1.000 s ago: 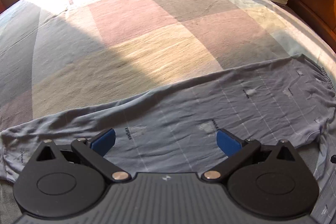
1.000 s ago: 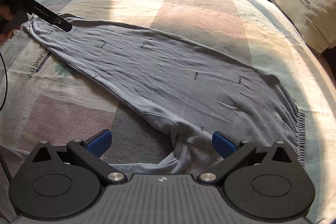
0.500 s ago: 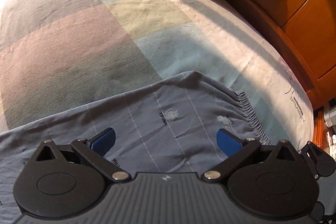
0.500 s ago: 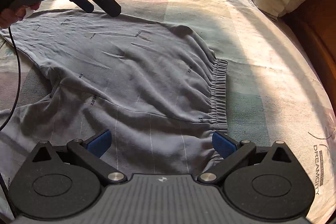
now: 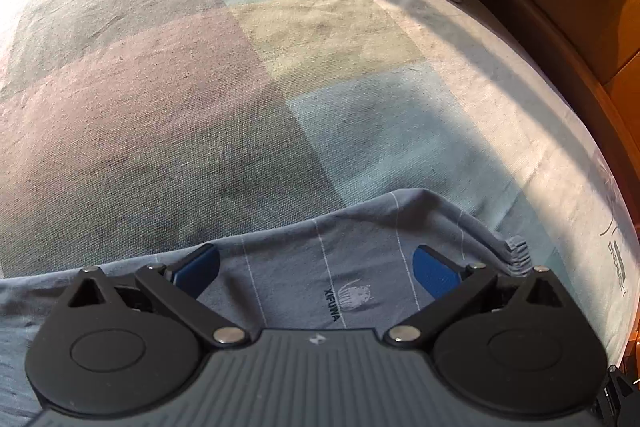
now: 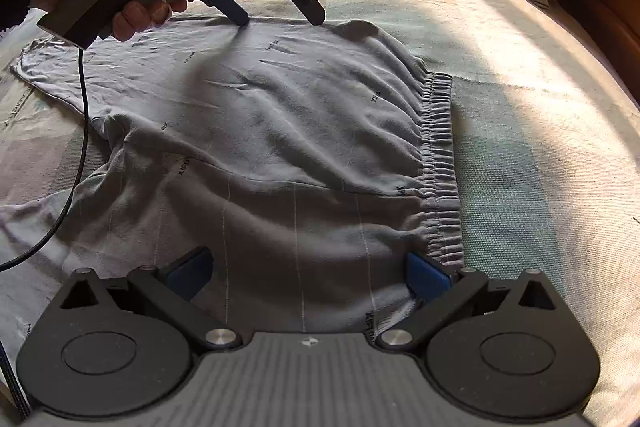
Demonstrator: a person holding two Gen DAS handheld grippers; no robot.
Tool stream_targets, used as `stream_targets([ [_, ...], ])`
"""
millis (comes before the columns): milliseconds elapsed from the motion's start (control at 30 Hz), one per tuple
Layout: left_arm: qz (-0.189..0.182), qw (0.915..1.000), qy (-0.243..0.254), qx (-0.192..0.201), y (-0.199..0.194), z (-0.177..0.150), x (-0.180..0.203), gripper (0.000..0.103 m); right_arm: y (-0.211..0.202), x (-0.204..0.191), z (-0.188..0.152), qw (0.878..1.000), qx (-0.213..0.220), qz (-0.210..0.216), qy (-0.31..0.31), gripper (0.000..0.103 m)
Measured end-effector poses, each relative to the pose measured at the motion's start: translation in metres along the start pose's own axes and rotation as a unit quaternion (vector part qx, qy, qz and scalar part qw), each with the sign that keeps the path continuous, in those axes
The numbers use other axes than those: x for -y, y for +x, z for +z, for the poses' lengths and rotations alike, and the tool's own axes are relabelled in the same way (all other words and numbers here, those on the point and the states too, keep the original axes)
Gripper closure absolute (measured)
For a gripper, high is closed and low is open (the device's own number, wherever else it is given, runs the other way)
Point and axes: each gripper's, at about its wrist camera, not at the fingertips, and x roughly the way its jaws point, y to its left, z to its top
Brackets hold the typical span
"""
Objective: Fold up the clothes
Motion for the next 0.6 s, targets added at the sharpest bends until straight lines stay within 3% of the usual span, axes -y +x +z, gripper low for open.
stream_targets([
  [233,-0.004,0.9966,0.070,-0.042,-0.063,-0.042,0.005,0.001,-0.010,-0.010,-0.002,0.999,0.002,0.020,-0.026,0.000],
  [467,-0.015,0.9934,0.072,-0.088,-0.120,-0.129,0.002,0.001,0.006,-0.034,-0.016,0.997,-0.025,0.027,-0.073,0.000],
  [600,-0.054,0.9913,0.069,-0.098,-0.122,-0.177,0.009,0.001,0.010,-0.042,-0.025,0.996,-0.010,0.002,-0.085,0.000],
])
